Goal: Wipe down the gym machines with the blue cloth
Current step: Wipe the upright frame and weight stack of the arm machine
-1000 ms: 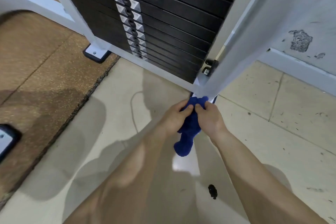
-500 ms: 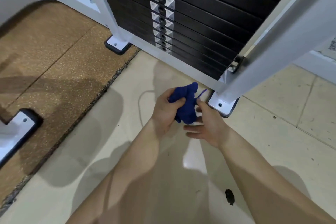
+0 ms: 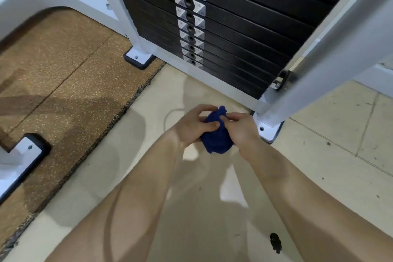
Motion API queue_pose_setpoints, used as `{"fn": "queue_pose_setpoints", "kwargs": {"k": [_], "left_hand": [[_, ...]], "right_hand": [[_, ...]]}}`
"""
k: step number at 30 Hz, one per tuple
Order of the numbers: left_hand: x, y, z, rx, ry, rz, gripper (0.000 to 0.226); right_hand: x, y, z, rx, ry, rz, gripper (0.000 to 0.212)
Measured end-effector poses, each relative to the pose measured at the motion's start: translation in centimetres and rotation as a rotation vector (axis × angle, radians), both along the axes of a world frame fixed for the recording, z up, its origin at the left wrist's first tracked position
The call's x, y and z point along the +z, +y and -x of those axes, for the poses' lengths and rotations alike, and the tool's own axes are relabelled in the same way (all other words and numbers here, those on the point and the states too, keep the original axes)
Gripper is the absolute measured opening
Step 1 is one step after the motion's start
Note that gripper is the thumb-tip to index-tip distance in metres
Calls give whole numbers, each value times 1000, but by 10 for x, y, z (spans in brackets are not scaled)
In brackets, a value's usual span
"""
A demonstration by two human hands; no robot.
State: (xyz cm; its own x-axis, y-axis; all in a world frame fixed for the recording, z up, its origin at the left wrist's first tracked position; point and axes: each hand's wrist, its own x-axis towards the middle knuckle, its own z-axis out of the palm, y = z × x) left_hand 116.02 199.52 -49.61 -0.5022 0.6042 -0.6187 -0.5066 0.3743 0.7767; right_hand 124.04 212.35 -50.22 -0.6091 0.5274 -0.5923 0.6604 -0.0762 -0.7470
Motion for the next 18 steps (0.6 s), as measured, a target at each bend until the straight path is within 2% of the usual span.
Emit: {"fn": "queue_pose_setpoints", "kwargs": {"k": [1,3,4,6,7,9,13,16,18], "left_hand": [[4,-3,13,-2,-7,28,56],[12,-13,41,-26,39,97,52],[14,-20,56,-43,87,124,42],[14,-33,85,15,223,206,17],[11,-39,98,100,292,268,12],[1,-45,125,323,408,347,14],[-19,-29,172,680,560,284,23],[-28,-7,197,827,625,262,40],[-31,2,203,842,645,292,40]], "right_hand": [[-1,-5,12,29,-1,-71,16],[-3,-18,40,68,46,-150,14],[-1,-27,54,96,77,-153,9],[-3,-44,79,150,102,-142,20],[-3,-51,87,184,83,-134,28],[-9,-60,97,241,38,-137,37],[-31,-63,111,260,56,-116,23],[-45,-59,109,247,93,-101,24],[-53,-53,99,225,99,-81,24]]}}
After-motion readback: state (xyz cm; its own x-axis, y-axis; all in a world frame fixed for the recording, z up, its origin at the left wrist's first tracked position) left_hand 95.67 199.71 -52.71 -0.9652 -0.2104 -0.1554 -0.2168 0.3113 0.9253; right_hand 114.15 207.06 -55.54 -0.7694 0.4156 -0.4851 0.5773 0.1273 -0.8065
